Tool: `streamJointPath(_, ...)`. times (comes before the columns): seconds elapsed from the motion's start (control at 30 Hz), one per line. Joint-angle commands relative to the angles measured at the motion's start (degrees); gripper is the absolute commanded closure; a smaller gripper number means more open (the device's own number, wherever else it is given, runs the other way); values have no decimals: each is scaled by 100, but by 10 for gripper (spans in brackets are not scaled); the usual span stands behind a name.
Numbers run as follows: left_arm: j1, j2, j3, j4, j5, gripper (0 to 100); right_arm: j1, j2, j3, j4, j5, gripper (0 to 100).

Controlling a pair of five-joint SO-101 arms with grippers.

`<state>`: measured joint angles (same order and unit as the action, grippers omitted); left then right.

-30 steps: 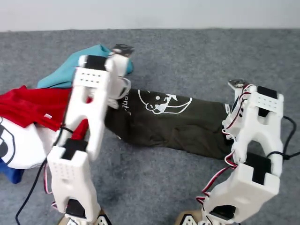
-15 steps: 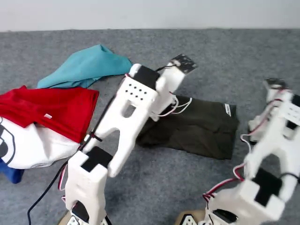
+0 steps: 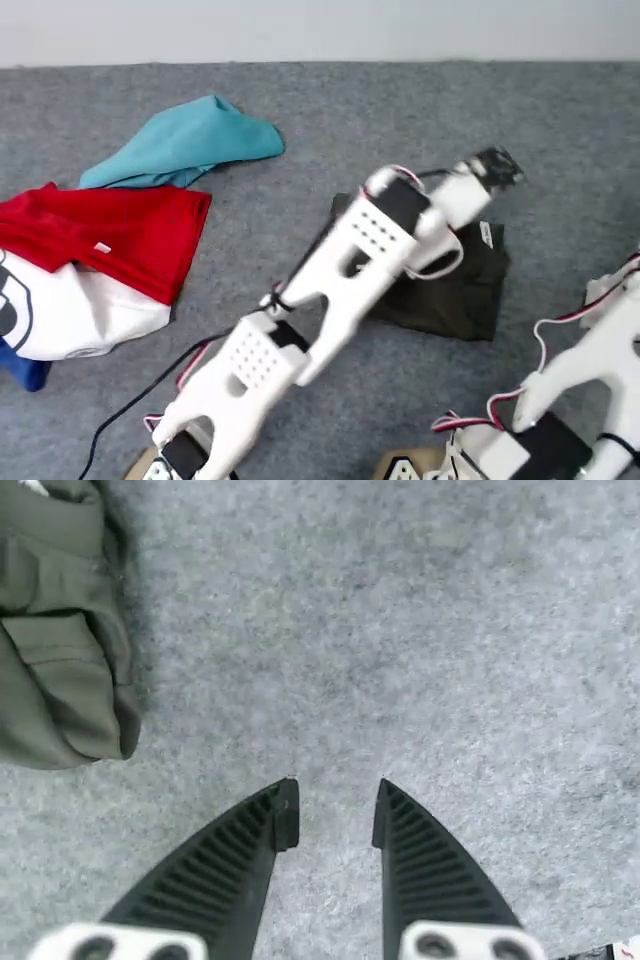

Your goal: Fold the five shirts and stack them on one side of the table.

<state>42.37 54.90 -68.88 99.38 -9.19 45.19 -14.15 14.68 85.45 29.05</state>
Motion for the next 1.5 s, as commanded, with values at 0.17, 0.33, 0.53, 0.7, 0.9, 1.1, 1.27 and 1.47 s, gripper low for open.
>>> streamJointPath(0.17,615,158,-655,35,-18,987,48,-382,105,-22,70,862)
streamJointPath(0.33,695,158,-1112,44,211,987,75,-382,105,-22,70,862)
streamJointPath(0.53,747,413,-1068,-422,255,987,75,-382,105,-22,70,862)
streamJointPath(0.7,826,607,-1051,-782,255,986,75,-382,105,-22,70,862)
streamJointPath(0.9,879,782,-1077,-835,255,985,75,-382,97,-22,70,862)
streamJointPath(1.1,1248,941,-1077,-1055,229,985,75,-382,97,-22,70,862)
streamJointPath(1.27,1240,1099,-1077,-1442,246,985,75,-382,97,-22,70,862)
streamJointPath(1.47,1222,1073,-1191,-1565,229,985,75,-382,97,-22,237,862)
